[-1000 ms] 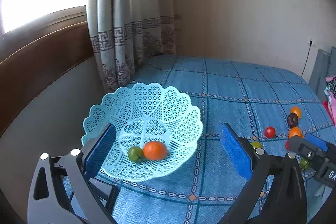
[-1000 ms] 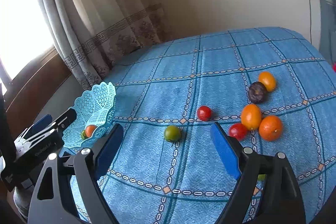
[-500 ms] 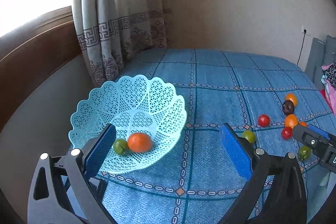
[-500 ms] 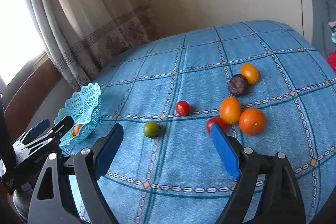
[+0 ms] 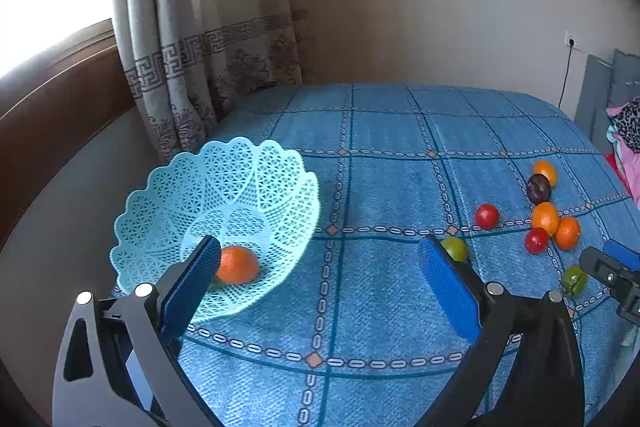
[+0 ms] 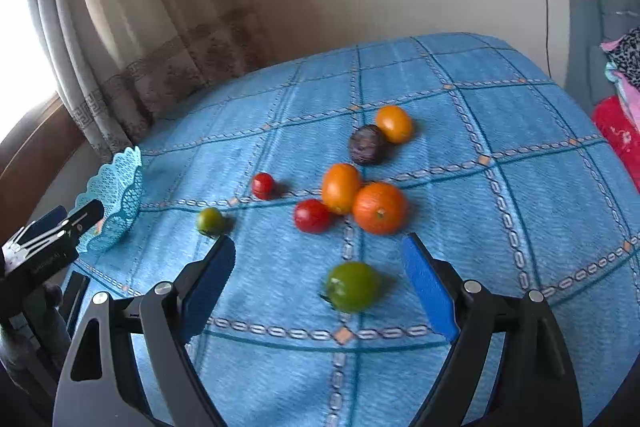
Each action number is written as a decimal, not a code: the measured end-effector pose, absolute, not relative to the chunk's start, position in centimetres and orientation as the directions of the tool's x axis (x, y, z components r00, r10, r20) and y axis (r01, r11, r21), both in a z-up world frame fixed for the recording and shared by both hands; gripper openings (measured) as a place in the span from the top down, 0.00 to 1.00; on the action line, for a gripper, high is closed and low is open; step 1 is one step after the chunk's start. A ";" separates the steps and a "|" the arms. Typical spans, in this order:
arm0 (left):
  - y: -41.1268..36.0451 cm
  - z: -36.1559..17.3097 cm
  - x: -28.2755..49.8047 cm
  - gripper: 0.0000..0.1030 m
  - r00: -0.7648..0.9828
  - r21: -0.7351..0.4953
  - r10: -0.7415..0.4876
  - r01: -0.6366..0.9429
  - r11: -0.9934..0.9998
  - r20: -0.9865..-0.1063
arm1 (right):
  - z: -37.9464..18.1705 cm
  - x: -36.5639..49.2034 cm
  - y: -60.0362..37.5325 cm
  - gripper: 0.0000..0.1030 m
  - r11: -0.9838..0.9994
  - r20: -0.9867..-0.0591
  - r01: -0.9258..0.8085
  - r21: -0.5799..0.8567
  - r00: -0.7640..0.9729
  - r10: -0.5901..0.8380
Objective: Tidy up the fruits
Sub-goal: 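Move both open tools back toward the remaining fruit on the bed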
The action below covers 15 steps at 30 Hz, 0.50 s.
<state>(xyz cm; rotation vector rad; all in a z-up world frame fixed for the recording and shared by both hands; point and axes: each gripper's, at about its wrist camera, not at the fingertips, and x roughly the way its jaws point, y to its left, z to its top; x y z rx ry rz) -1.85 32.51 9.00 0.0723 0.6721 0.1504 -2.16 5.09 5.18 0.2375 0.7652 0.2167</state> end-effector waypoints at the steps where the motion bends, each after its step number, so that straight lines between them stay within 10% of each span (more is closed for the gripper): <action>1: 32.3 8.9 -1.7 0.03 0.770 0.116 0.158 -0.110 0.987 -0.618 | 5.0 -2.2 4.9 0.18 0.953 -0.661 -0.104 0.284 0.699 0.274; 15: 30.0 6.6 -0.3 0.03 0.730 0.138 0.136 -0.058 0.989 -0.670 | 2.1 -2.0 4.9 0.18 0.967 -0.728 -0.137 0.216 0.637 0.253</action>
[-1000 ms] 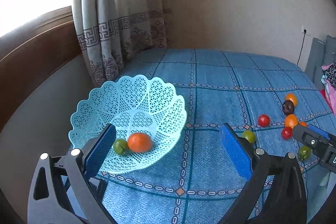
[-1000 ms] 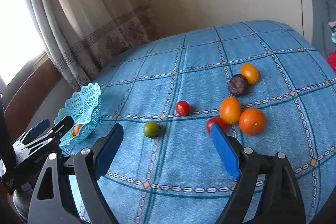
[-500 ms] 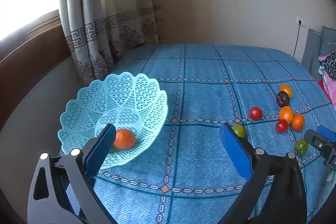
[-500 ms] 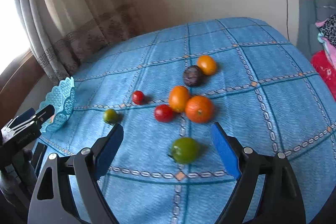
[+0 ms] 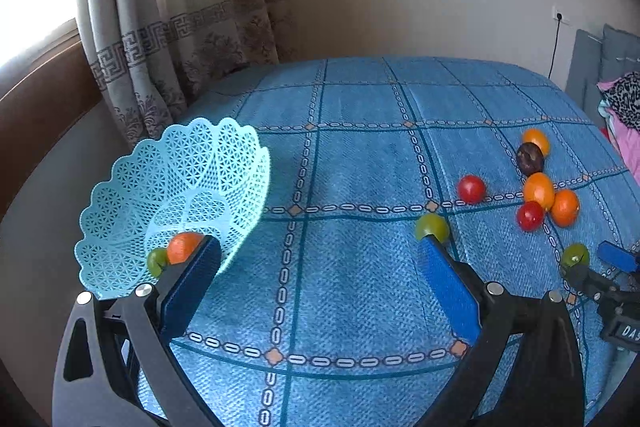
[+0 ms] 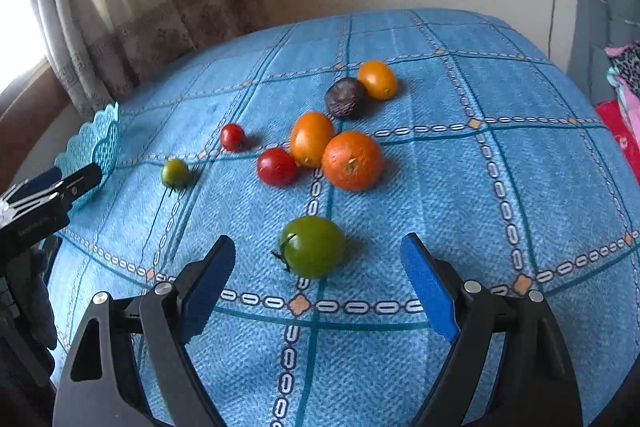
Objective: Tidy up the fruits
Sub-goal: 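Move both open tools back toward the remaining fruit on the bed, then grasp a large green tomato with the right tool while the left tool grasps another green tomato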
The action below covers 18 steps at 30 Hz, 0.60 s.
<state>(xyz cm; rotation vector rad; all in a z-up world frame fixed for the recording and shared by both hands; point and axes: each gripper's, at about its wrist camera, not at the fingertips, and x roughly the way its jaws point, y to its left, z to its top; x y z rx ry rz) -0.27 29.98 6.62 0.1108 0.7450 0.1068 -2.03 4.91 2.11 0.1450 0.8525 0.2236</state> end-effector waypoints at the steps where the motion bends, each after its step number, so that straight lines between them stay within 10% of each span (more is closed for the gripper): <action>1: 29.8 6.5 -0.1 0.03 0.728 0.141 0.136 -0.054 0.989 -0.672 | 2.1 -2.0 5.2 0.18 0.968 -0.731 -0.145 0.204 0.635 0.249; 11: 28.2 4.9 1.5 0.03 0.696 0.162 0.124 -0.011 0.987 -0.707 | 1.3 -0.8 5.9 0.62 0.978 -0.763 -0.165 0.128 0.614 0.203; 18: 26.1 3.6 2.8 0.03 0.685 0.178 0.082 0.070 0.981 -0.723 | 1.5 -1.0 5.4 0.63 0.973 -0.756 -0.159 0.169 0.613 0.231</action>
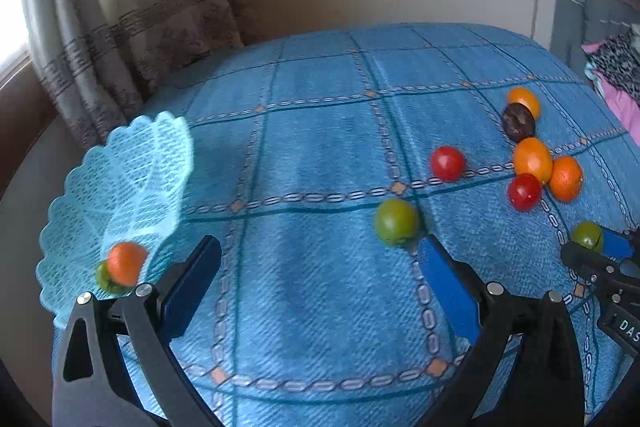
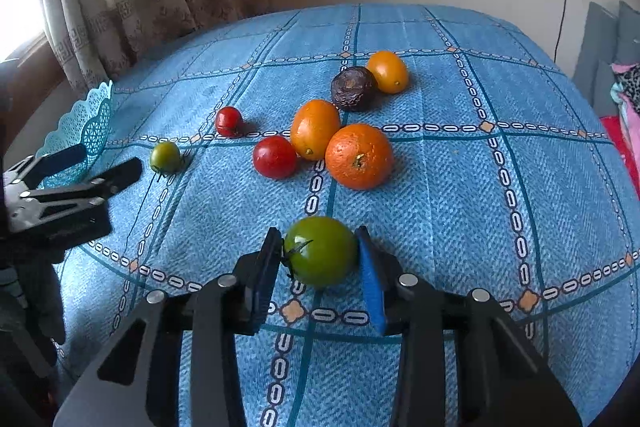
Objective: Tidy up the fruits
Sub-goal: 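Grasp a large green tomato with the right tool while the left tool grasps another green tomato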
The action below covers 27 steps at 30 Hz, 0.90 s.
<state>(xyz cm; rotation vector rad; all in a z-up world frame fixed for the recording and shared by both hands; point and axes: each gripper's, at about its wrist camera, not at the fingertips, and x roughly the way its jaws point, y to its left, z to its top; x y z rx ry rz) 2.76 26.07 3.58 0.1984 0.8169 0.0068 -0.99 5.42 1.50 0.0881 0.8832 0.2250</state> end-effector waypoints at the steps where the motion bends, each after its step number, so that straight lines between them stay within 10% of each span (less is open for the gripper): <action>1: 25.8 3.4 3.0 0.03 0.685 0.181 0.076 0.082 0.980 -0.724 | 1.5 -1.0 5.3 0.63 0.972 -0.754 -0.157 0.174 0.613 0.234; 18: 23.8 1.3 5.4 0.62 0.618 0.049 -0.090 0.205 0.978 -0.781 | 1.2 -0.9 5.3 0.62 0.971 -0.750 -0.162 0.176 0.617 0.238; 27: 24.5 1.5 4.4 0.72 0.633 0.018 -0.095 0.171 0.985 -0.768 | 1.1 -0.9 5.3 0.61 0.971 -0.748 -0.163 0.174 0.619 0.238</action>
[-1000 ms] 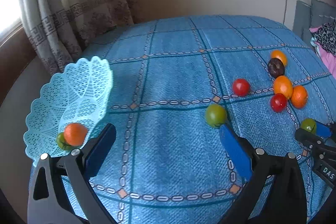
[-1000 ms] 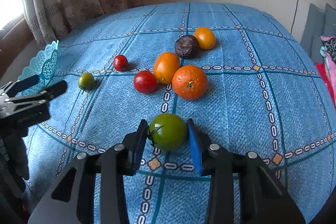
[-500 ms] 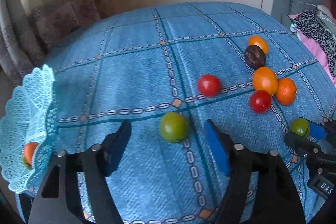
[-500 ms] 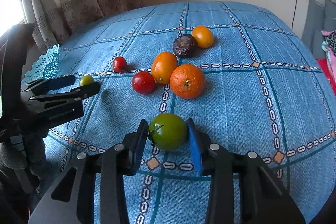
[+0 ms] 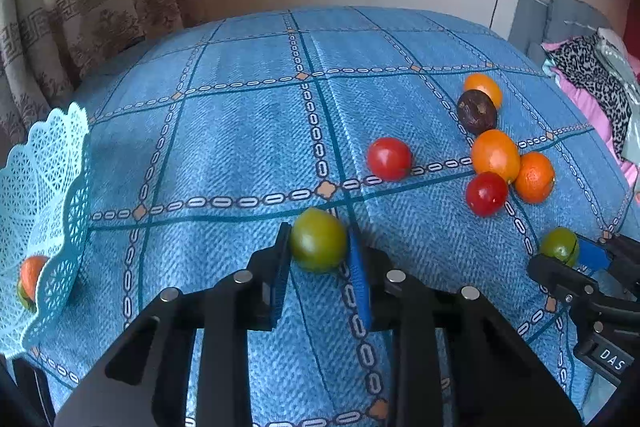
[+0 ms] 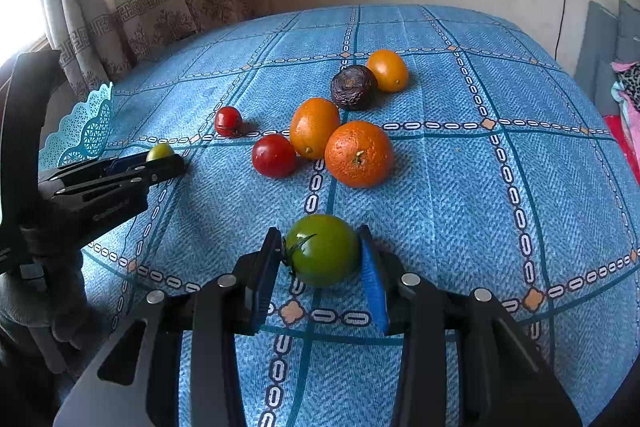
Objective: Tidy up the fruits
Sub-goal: 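Grasp a large green tomato with the right tool while the left tool grasps another green tomato, then carry both held green tomatoes over the teal basket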
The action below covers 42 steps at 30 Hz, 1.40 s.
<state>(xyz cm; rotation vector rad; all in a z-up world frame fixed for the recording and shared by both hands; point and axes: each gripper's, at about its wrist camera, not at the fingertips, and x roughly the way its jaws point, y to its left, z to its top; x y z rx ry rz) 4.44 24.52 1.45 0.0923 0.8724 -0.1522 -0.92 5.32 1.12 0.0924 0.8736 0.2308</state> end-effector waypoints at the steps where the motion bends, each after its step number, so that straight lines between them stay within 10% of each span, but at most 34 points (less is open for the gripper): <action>1: 24.5 1.5 4.3 0.72 0.638 0.022 -0.090 0.165 0.986 -0.765 | 1.1 -0.9 5.3 0.61 0.971 -0.748 -0.163 0.174 0.619 0.238; 42: 32.4 9.3 -1.1 0.72 0.775 0.016 0.034 -0.030 0.999 -0.631 | 5.0 -3.6 6.6 0.63 0.958 -0.681 -0.220 0.186 0.674 0.287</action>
